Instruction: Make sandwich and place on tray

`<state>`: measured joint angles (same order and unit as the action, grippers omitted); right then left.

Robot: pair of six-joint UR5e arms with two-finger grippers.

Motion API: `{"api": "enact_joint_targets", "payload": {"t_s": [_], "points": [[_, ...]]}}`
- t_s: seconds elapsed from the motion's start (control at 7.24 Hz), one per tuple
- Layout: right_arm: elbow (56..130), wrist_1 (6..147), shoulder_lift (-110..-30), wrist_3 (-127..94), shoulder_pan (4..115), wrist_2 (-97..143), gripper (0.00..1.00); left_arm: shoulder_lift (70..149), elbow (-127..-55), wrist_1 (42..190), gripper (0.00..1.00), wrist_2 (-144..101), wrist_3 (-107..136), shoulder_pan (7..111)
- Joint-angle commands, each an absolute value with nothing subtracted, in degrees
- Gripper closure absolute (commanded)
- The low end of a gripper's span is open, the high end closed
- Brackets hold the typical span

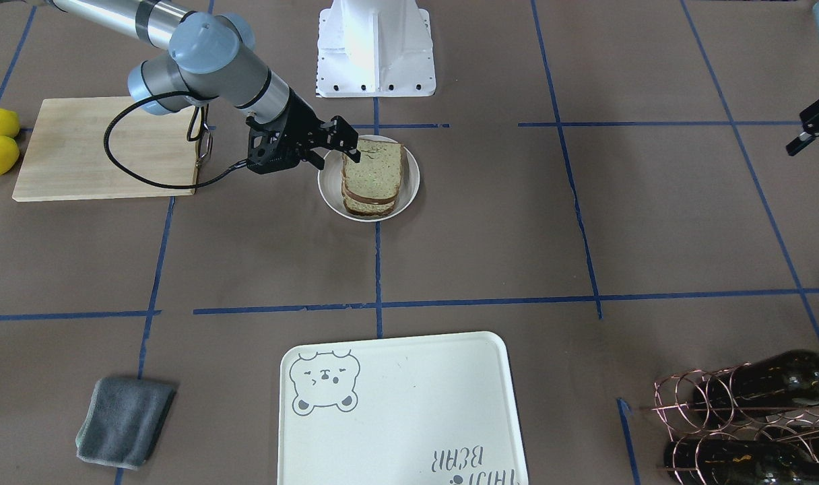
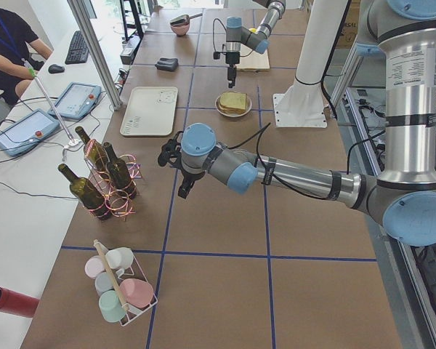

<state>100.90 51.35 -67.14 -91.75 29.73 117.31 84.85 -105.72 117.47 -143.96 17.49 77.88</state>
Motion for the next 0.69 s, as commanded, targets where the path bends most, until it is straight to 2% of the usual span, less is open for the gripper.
{"api": "enact_joint_targets", "payload": {"t_s": [0.0,0.14,0.28,0.55], "points": [[106.4,53.4,-73.3,-91.7,39.9,126.5,0.0,88.7,-105.2,133.5,0.01,-142.9,48.3,63.4],[108.3,53.4,-77.5,-91.1,45.0,130.5,0.0,93.4,-105.2,133.6,0.06,-140.2,58.7,57.8],[109.1,53.3,-82.3,-86.4,49.6,134.2,0.0,97.0,-105.6,133.5,0.06,-136.4,65.0,52.1],[109.8,53.1,-93.5,-68.3,56.1,136.0,0.0,101.9,-105.7,132.1,0.1,-128.6,73.3,41.4]]}}
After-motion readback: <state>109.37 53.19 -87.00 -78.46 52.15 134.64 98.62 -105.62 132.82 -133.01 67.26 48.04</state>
